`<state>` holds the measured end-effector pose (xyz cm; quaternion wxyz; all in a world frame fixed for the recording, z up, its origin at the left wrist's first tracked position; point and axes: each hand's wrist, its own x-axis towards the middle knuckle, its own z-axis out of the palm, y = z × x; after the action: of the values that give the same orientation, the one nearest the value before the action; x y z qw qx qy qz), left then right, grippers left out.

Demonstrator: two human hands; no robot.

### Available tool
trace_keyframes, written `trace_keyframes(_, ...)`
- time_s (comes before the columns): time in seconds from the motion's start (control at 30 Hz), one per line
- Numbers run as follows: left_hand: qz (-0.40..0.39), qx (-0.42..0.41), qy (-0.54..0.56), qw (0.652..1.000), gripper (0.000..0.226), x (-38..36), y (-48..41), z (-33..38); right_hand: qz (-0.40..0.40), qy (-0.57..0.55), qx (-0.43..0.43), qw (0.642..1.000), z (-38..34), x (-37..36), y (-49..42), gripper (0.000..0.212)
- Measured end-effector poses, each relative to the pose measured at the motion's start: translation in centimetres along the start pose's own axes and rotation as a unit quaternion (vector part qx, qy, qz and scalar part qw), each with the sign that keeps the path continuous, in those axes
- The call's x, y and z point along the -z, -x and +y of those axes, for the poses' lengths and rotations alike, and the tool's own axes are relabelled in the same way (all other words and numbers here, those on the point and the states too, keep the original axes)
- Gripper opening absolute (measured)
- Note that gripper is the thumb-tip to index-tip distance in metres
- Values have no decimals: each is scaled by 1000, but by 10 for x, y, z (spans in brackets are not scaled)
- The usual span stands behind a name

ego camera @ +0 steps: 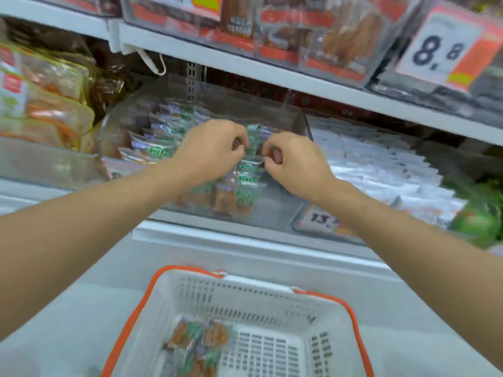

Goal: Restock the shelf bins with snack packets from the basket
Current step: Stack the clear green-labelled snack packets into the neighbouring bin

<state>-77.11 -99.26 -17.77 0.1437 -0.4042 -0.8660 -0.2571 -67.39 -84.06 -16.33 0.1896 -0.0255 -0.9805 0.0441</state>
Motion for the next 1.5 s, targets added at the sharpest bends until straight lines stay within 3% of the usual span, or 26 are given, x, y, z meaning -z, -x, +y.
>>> trace_keyframes(0.13,2,-1,39,999,15,-2,54,30,64,-75,4,995,-15,3,50,8)
trace_keyframes(0.23,-43,23,69,996,13,-21,94,46,25,-106,-23,994,-22,-13,93,8)
trace_keyframes(0.33,-156,73,61,983,13,-53,134,53,-70,-129,-73,986,-24,-40,135,10)
trace_keyframes(0.47,-327,101,2,940,13,-109,177,33,-233,-158,-136,950,-23,-97,187,13)
trace_keyframes(0.6,-481,95,-121,863,19,-166,219,-9,-394,-199,-182,879,-15,-153,220,12)
trace_keyframes(0.7,-545,144,-140,814,18,-207,250,-42,-450,-226,-193,842,-14,-180,236,12)
trace_keyframes(0.8,-538,200,-128,809,35,-237,271,-63,-477,-225,-203,825,-16,-197,248,15)
trace_keyframes(0.9,-508,255,-60,820,63,-256,289,-70,-494,-226,-210,813,-16,-211,255,15)
trace_keyframes(1.03,-501,312,21,807,95,-270,314,-72,-505,-237,-227,798,-19,-221,261,16)
trace_keyframes(1.17,-445,345,-27,826,83,-276,321,-66,-503,-235,-233,799,-20,-218,264,17)
trace_keyframes(1.27,-484,397,-35,779,93,-270,315,-56,-503,-233,-235,798,-21,-213,266,15)
trace_keyframes(1.3,-510,394,-26,764,88,-268,312,-51,-500,-228,-236,801,-20,-211,266,16)
trace_keyframes(1.4,-543,384,12,747,39,-253,297,-32,-483,-215,-248,812,-18,-199,265,24)
trace_keyframes(1.5,-544,407,117,724,34,-229,268,-12,-438,-230,-304,814,-11,-182,255,35)
